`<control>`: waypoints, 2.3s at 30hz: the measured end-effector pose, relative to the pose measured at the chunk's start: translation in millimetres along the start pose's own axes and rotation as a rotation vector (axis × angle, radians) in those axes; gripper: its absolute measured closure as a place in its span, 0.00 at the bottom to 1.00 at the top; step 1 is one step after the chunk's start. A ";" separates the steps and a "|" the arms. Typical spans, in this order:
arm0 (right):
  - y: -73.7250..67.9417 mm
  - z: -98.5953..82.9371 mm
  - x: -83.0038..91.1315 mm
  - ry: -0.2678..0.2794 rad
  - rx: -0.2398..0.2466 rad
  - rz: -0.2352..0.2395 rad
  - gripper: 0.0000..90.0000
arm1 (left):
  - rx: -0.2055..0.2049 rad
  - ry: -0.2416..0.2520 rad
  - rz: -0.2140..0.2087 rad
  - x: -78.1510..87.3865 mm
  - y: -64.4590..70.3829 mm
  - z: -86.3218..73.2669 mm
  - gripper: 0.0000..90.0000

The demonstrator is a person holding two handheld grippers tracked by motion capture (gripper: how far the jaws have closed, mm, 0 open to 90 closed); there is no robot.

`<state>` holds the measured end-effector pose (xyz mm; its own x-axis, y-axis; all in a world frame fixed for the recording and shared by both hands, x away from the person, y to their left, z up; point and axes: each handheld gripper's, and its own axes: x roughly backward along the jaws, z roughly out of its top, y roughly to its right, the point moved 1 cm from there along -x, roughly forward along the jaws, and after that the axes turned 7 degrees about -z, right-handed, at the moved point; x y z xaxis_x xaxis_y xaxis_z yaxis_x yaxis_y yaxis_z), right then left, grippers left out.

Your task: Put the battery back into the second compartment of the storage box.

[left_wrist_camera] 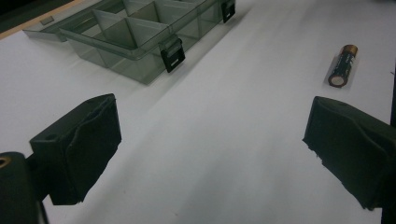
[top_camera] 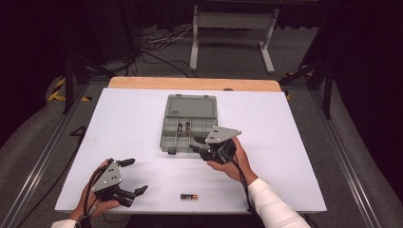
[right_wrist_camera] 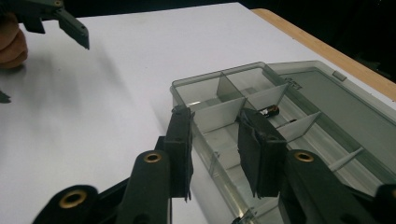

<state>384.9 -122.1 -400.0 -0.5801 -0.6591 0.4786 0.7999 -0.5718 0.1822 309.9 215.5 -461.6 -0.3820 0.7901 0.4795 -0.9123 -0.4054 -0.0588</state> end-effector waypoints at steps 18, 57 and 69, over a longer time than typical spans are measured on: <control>-19.6 -18.8 15.2 -0.045 -0.004 0.026 0.32 | -0.012 -0.009 0.003 0.2 0.9 0.5 0.05; -80.5 -45.3 8.3 -0.193 0.087 0.244 0.24 | -0.020 -0.010 0.005 -0.1 2.9 1.6 0.05; -84.3 -51.4 0.9 -0.226 0.099 0.260 0.23 | -0.021 -0.012 0.005 -0.3 2.9 1.5 0.05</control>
<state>309.1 -99.6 -459.1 -0.3152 -0.6456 0.6956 0.9338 -0.3418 0.1059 307.6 213.4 -460.6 -0.3846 0.7826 0.4896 -0.9135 -0.3990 -0.0798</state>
